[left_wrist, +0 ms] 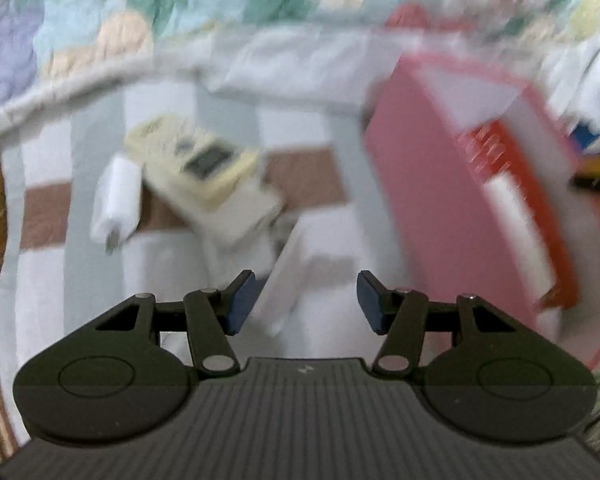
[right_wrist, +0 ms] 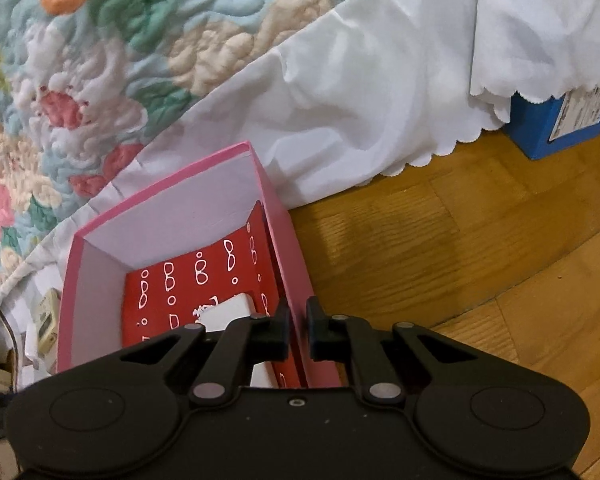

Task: Organize rigid objects
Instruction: 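Grasp the thin white card beside the keys with the left tool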

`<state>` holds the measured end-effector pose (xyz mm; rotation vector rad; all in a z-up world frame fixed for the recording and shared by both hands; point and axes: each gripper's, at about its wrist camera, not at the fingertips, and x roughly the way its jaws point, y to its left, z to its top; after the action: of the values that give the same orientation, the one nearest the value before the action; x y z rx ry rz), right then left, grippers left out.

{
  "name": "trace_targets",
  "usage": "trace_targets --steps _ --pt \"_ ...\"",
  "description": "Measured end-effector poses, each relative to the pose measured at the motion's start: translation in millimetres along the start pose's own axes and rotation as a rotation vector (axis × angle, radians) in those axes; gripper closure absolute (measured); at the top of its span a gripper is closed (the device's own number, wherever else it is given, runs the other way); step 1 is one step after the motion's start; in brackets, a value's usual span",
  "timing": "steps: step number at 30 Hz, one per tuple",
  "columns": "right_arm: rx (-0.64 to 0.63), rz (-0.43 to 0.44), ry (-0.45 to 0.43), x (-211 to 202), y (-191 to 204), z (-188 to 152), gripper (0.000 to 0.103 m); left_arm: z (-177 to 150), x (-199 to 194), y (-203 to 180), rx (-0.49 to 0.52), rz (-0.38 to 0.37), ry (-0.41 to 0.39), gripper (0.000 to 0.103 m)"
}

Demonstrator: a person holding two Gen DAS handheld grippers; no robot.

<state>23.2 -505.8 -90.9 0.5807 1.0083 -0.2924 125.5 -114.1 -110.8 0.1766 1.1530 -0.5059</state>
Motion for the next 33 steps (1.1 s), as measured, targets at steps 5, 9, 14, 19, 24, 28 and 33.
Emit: trace_targets --steps 5,9,14,19,24,28,33 --pt "0.043 0.026 0.000 3 -8 0 0.091 -14 16 5 0.010 0.018 0.004 0.049" --pt "0.034 0.025 -0.001 3 -5 -1 0.091 -14 24 8 0.001 0.022 -0.049 0.051" --pt "0.037 0.029 0.001 5 -6 0 0.091 -13 39 3 0.025 -0.016 -0.013 0.092" --pt "0.034 0.025 0.000 5 -5 -1 0.091 -18 39 1 -0.017 -0.103 0.029 0.098" --pt "0.036 0.025 0.000 6 -5 0 0.091 -19 44 -3 -0.005 -0.088 0.039 0.097" --pt "0.035 0.026 0.000 6 -5 0 0.091 -18 50 -5 -0.007 -0.078 0.040 0.096" --pt "0.028 0.027 0.003 6 -4 0 0.091 -19 47 -9 -0.012 -0.032 0.052 0.097"
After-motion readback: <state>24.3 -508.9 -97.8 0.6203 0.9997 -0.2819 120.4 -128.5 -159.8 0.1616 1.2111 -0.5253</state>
